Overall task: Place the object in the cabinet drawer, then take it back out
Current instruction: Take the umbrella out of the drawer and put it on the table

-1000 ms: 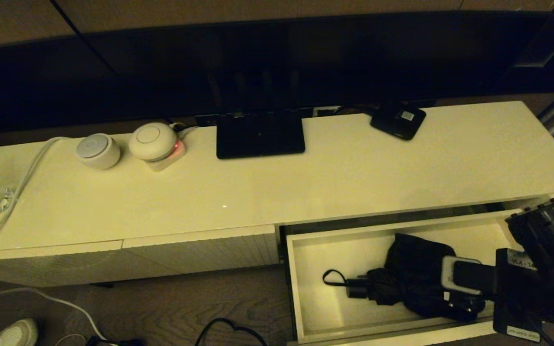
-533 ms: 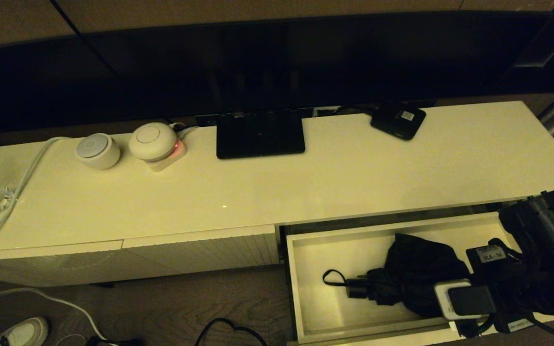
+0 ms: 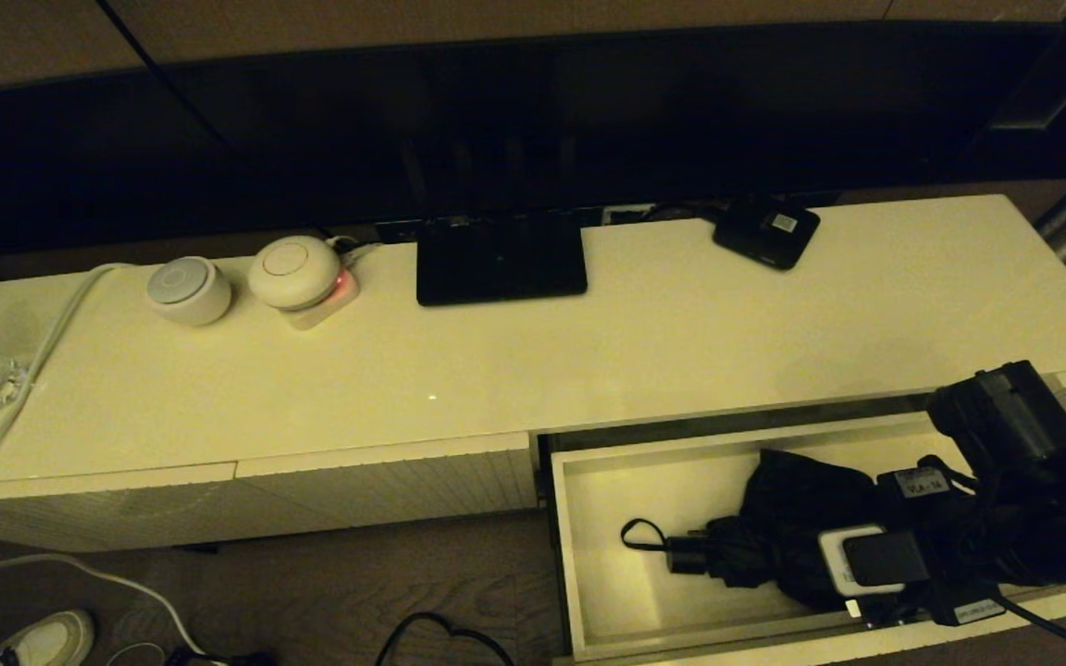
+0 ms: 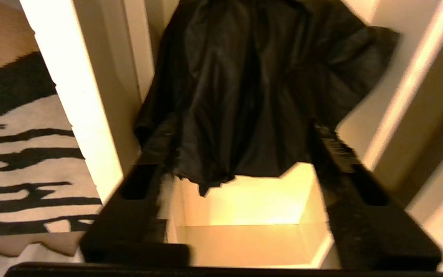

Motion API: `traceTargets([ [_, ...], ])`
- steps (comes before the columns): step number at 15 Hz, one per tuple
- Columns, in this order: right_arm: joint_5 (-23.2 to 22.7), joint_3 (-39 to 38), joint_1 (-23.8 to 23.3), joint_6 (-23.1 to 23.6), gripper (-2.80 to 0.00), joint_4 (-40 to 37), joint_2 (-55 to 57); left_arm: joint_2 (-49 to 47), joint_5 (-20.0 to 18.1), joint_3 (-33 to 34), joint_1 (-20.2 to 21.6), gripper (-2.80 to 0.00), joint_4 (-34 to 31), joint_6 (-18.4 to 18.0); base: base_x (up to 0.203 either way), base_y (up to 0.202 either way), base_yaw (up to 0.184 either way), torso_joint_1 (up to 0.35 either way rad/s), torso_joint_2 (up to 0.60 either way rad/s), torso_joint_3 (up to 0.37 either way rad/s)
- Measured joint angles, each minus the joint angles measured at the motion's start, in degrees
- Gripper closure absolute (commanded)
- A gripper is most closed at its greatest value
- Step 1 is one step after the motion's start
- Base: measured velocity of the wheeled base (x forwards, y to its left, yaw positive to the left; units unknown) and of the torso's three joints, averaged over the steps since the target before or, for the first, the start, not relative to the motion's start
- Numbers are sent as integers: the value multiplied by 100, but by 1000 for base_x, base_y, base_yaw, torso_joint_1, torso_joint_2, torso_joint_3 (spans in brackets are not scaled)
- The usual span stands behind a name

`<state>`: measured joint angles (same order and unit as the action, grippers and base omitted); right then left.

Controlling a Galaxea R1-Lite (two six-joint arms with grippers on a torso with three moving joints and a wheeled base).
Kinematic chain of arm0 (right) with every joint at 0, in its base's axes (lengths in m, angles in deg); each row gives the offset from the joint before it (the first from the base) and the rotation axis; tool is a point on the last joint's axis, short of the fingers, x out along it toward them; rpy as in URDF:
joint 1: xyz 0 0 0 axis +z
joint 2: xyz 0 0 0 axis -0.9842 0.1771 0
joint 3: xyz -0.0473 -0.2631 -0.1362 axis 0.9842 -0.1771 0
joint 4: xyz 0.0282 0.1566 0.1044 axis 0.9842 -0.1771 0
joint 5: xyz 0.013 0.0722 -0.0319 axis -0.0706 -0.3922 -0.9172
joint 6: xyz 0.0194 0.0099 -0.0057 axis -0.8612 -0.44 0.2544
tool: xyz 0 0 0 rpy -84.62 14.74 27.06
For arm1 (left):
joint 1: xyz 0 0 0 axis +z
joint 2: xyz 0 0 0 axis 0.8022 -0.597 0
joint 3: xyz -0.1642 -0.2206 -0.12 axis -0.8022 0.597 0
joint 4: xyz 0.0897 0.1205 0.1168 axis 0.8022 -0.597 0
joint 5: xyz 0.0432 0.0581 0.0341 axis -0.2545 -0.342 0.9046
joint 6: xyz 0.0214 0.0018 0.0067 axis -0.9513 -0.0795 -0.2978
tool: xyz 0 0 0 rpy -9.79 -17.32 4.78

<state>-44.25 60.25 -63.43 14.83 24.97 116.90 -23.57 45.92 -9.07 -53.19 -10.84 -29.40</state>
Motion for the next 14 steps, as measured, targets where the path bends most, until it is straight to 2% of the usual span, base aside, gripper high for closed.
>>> traceTargets([
  [5,-45,244,-275,-1,-280,285,592,0,2,0,2,0,0,0,0,0,0,0,0,0],
  [14,-56,863,-454,-20,-280,464,1471,0,0,0,0,0,2,0,0,0,0,0,0,0],
])
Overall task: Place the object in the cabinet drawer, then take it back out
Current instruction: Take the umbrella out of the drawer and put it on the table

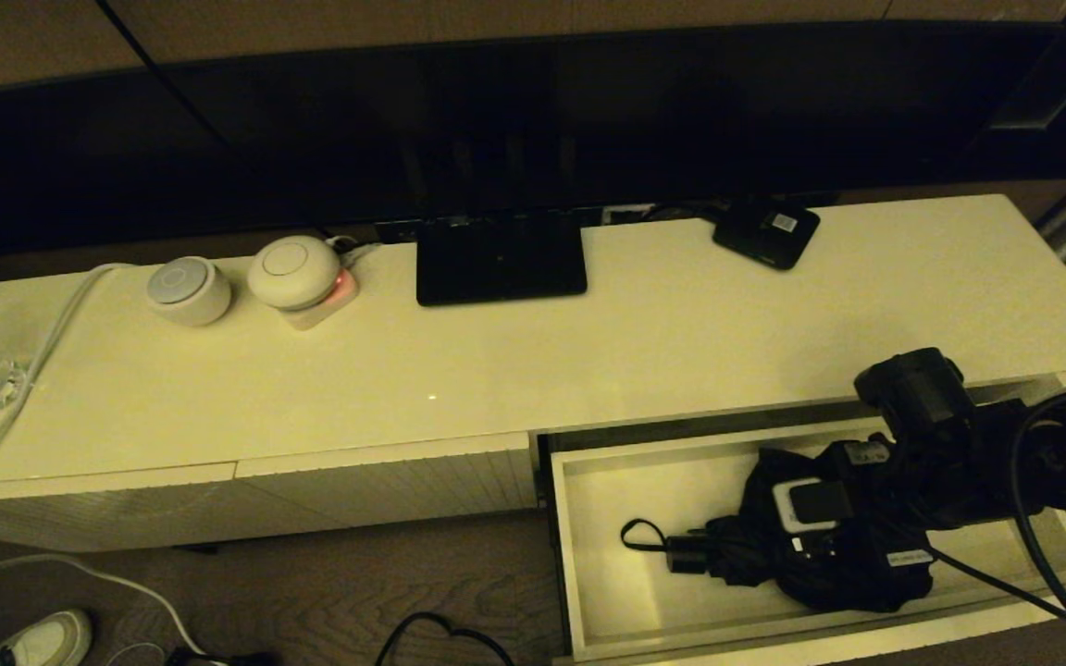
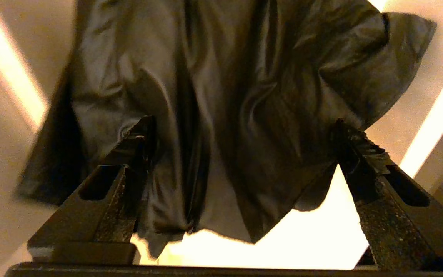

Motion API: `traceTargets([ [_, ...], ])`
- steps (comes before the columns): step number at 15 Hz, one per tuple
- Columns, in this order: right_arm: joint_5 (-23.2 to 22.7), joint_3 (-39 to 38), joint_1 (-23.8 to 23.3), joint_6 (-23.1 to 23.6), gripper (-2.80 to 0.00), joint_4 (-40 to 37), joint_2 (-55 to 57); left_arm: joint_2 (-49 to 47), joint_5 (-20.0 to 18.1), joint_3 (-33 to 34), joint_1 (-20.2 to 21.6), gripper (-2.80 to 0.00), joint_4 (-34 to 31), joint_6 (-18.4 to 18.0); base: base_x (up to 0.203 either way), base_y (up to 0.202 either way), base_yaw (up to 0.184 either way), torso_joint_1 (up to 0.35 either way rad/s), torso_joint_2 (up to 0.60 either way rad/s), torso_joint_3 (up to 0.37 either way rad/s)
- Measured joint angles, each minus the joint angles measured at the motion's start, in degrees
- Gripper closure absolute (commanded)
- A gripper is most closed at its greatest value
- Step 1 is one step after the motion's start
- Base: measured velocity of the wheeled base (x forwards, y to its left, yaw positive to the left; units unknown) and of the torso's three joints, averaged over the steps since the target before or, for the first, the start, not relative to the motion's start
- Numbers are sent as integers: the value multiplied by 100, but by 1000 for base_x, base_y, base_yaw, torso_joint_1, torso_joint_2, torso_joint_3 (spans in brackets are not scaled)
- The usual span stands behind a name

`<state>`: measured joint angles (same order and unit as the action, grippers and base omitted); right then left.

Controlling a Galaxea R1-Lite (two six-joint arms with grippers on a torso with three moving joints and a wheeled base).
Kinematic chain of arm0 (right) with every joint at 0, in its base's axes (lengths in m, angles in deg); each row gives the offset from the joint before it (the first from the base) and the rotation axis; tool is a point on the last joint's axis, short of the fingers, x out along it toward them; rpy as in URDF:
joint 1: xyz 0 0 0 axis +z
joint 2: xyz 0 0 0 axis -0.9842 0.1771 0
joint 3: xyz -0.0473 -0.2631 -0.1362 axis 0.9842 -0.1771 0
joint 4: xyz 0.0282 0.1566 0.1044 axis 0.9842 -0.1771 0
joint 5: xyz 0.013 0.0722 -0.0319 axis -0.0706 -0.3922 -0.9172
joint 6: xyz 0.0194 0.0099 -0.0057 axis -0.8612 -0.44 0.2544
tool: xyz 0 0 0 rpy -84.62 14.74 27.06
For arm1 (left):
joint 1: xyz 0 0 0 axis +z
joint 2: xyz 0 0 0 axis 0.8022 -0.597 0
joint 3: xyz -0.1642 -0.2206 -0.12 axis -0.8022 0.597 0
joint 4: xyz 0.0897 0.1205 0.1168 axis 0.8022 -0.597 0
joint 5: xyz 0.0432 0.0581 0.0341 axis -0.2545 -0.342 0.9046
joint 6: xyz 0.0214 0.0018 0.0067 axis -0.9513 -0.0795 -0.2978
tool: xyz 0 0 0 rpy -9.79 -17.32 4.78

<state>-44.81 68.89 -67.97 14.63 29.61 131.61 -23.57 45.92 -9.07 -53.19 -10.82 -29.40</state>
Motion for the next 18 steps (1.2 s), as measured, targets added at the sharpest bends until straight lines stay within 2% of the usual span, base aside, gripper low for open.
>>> traceTargets([
  [12,-72,289,-61,0,-280,384,683,0,2,0,0,0,-1,0,0,0,0,0,0,0],
  [13,-77,279,-61,-7,0,511,693,0,-1,0,0,0,-1,2,0,0,0,0,0,0],
  [18,-39,255,-50,-37,0,677,692,0,0,0,-2,0,-2,0,0,0,0,0,0,0],
])
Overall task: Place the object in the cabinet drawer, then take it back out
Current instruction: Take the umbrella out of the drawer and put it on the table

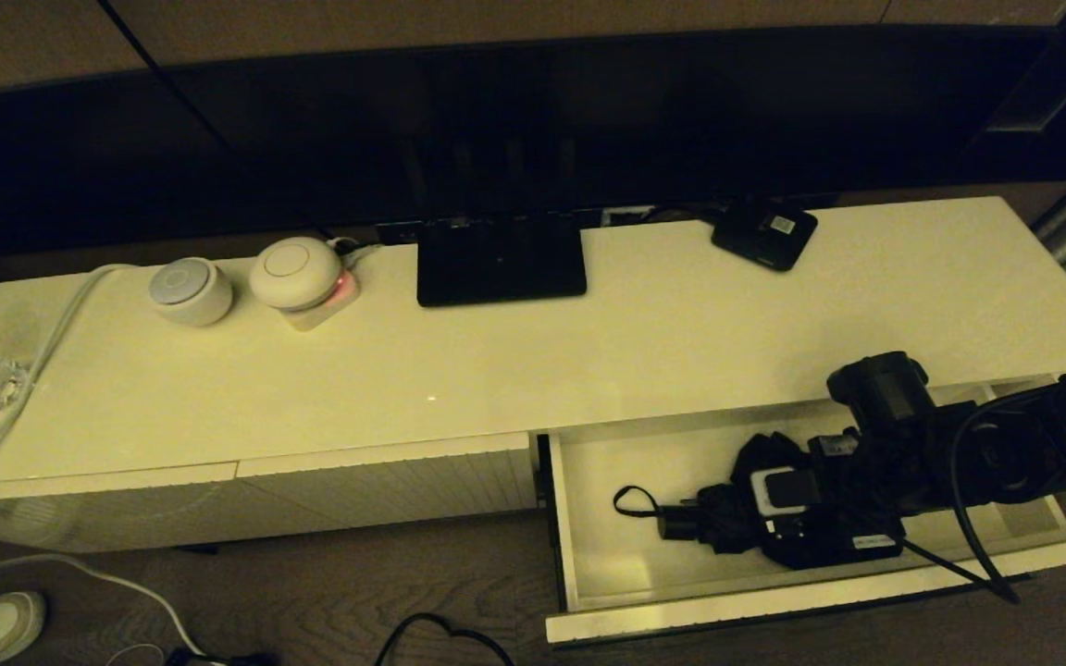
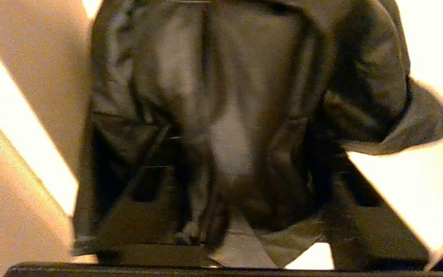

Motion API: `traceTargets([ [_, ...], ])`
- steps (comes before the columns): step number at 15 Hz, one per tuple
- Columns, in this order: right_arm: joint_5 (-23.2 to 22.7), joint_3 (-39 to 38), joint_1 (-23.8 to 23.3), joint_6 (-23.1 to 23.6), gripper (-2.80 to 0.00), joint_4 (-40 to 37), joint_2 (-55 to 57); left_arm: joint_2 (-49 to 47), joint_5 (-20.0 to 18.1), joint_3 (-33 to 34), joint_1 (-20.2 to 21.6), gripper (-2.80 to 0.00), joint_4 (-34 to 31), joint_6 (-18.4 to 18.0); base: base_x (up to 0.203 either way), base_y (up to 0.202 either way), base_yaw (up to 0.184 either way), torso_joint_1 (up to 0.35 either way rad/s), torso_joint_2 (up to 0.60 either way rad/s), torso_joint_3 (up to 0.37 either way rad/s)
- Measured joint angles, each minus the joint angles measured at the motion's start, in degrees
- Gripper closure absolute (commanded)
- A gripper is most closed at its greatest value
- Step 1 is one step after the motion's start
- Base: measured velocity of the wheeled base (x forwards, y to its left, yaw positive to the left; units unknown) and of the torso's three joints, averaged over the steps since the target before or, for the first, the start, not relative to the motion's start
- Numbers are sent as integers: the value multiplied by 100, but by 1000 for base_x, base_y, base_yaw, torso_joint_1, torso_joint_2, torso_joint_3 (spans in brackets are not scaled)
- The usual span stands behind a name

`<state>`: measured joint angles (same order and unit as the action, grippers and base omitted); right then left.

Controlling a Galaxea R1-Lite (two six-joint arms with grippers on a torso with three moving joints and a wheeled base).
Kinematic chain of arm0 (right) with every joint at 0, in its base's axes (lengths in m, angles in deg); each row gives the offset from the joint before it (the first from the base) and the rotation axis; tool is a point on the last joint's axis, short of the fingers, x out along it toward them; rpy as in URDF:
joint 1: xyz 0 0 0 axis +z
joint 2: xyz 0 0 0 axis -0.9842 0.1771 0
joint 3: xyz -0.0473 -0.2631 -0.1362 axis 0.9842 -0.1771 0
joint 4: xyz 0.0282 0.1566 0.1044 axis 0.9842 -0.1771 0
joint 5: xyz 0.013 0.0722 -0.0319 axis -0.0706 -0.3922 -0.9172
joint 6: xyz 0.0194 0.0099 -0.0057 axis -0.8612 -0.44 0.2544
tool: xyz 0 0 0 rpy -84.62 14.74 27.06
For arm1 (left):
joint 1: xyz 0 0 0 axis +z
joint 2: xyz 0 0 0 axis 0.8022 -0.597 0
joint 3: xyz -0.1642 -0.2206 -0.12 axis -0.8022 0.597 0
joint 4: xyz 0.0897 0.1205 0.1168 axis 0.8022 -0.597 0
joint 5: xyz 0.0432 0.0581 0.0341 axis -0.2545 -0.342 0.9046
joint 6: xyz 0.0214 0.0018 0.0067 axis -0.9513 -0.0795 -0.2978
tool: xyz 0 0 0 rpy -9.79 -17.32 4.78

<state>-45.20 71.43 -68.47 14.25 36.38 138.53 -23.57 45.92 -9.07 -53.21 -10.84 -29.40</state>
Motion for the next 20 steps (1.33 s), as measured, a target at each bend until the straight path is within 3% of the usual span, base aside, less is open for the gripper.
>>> traceTargets([
  [8,-81,-121,22,-26,0,30,-143,0,0,0,2,0,1,0,0,0,0,0,0,0],
  [20,-545,-1502,35,58,0,156,-1697,0,0,0,0,0,1,2,0,0,0,0,0,0],
])
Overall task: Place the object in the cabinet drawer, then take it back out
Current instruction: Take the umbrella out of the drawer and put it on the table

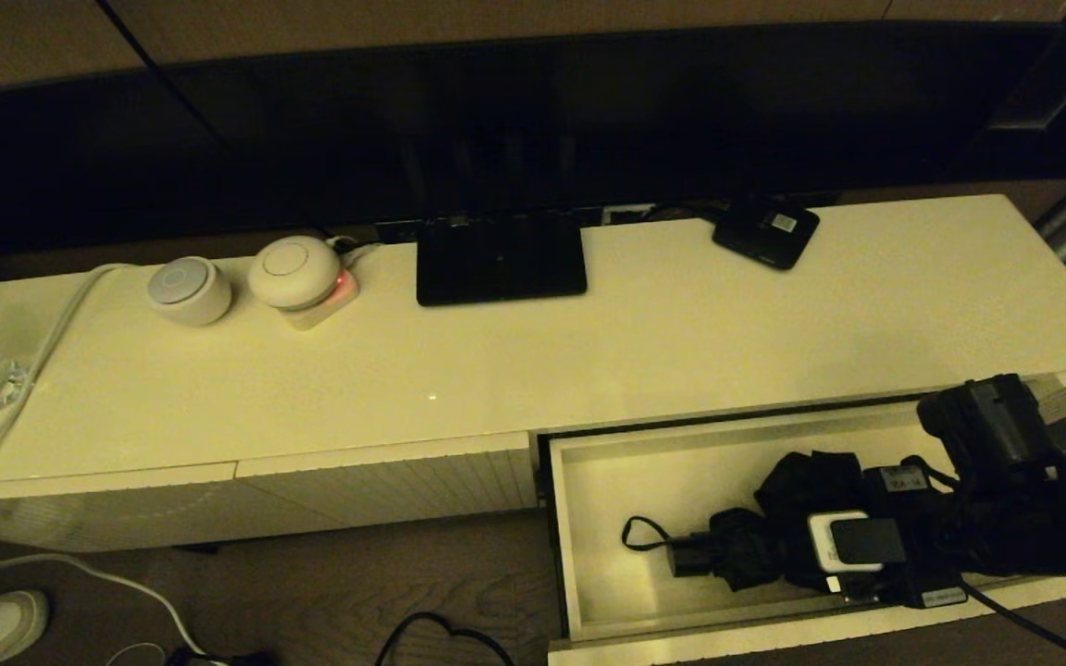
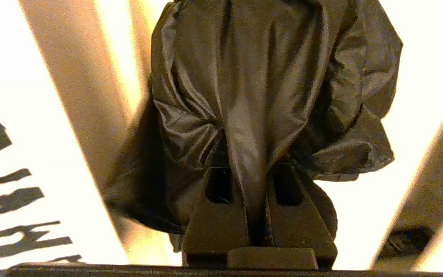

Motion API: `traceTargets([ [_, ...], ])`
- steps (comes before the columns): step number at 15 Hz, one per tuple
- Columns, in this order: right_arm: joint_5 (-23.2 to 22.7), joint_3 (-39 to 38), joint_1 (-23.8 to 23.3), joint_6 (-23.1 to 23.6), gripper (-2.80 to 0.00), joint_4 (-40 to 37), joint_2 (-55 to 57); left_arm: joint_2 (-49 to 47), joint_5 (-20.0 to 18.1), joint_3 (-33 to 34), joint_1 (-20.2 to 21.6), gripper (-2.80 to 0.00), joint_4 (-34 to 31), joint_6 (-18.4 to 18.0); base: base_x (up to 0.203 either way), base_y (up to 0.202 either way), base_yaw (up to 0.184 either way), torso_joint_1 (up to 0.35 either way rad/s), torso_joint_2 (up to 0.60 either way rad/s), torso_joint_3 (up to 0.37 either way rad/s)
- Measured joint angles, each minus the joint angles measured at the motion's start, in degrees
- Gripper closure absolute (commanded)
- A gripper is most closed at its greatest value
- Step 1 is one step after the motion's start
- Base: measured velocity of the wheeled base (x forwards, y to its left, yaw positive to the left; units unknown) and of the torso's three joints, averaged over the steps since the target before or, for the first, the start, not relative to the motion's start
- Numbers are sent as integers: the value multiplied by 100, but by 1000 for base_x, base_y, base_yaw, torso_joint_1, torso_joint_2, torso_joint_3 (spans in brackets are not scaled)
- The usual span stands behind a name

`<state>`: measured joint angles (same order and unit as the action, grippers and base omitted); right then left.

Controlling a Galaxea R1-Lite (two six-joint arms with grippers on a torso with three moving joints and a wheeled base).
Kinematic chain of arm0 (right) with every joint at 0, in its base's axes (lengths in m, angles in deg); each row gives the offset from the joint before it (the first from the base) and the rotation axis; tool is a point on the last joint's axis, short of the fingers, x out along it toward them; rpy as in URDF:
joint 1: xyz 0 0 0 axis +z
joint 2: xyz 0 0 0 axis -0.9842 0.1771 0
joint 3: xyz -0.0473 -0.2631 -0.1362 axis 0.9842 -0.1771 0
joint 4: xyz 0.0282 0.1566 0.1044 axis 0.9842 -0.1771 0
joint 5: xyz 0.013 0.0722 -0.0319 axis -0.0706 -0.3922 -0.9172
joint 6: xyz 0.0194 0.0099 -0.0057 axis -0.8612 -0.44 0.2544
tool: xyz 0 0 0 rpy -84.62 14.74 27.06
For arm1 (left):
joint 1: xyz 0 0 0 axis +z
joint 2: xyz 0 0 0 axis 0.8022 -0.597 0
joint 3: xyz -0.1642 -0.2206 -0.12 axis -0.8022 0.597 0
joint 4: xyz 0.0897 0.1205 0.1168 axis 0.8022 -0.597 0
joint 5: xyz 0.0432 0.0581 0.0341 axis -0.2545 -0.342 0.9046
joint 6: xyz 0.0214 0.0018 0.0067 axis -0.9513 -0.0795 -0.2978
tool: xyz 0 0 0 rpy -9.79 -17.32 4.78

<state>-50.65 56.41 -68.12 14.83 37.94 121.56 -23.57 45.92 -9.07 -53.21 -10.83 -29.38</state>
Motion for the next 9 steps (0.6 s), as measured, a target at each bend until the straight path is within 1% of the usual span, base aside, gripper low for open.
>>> traceTargets([
  [9,11,-129,4,11,0,-58,-1089,0,0,0,2,0,-4,0,0,0,0,0,0,0],
])
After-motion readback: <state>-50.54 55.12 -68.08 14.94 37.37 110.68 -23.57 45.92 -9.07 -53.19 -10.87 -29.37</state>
